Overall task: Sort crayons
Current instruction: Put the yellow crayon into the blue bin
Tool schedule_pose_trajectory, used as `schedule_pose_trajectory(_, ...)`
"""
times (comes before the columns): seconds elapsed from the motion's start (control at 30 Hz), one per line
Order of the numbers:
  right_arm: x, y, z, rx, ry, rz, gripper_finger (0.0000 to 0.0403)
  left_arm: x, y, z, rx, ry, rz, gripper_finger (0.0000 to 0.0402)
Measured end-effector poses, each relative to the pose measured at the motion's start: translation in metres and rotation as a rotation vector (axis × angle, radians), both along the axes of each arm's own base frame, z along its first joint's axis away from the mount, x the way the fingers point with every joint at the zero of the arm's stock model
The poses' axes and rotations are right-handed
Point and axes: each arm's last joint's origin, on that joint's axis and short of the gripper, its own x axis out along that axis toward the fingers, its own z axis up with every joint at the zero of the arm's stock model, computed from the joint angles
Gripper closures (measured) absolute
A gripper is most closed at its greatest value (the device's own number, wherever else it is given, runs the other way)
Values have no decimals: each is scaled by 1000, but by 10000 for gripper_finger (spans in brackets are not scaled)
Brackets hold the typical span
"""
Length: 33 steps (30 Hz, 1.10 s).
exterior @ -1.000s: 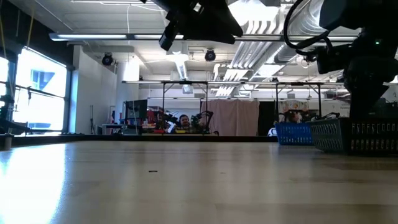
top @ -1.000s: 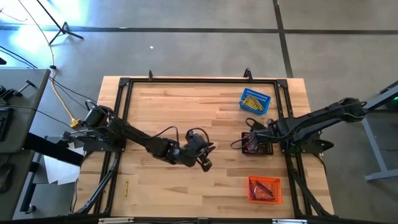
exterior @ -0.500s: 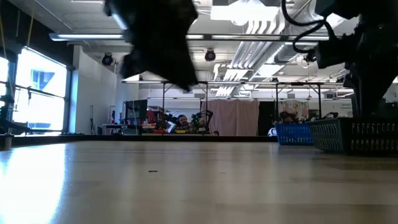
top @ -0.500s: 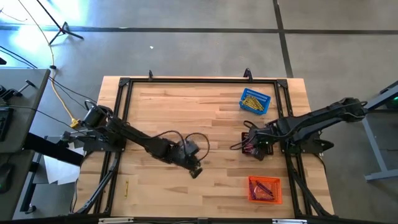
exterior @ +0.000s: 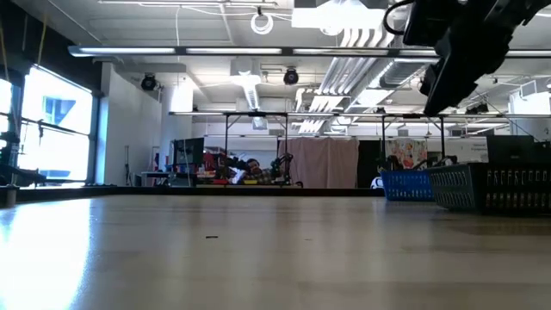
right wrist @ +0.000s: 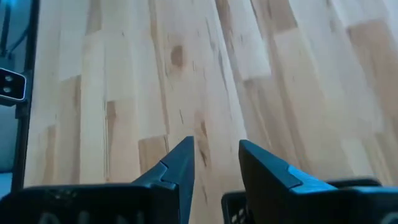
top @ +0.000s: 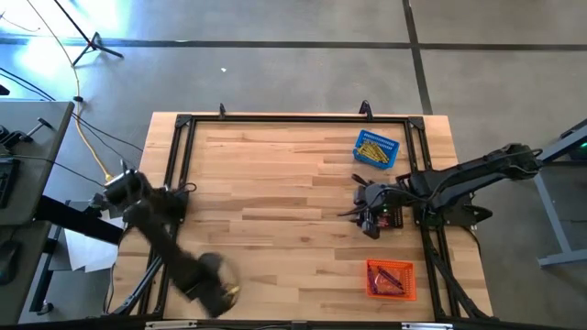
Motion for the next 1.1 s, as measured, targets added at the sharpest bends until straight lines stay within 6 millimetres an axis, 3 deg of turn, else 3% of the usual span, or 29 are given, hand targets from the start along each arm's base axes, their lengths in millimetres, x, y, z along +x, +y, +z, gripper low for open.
schedule_pose_trajectory(0.07, 2, 0, 1, -26, -29, 18, 290, -22, -16, 0, 16, 33, 109, 332)
schedule_pose_trajectory(0.13, 3, 0, 3, -46, -55, 36, 290, -39, -27, 0, 3, 85, 108, 332)
schedule_pose_trajectory(0.3, 7, -1, 6, -52, -107, 42, 290, -54, -21, -2, 82, 267, 114, 332)
schedule_pose_trajectory(0.6, 10, -1, 9, -44, -151, 41, 290, -56, -15, -2, 163, 232, 102, 332)
schedule_pose_trajectory(0.83, 12, 0, 11, -45, -178, 45, 290, -59, -1, -29, 194, 238, 112, 332)
schedule_pose_trajectory(1.1, 12, 0, 11, -40, -177, 39, 290, -62, 5, -40, 204, 238, 113, 332)
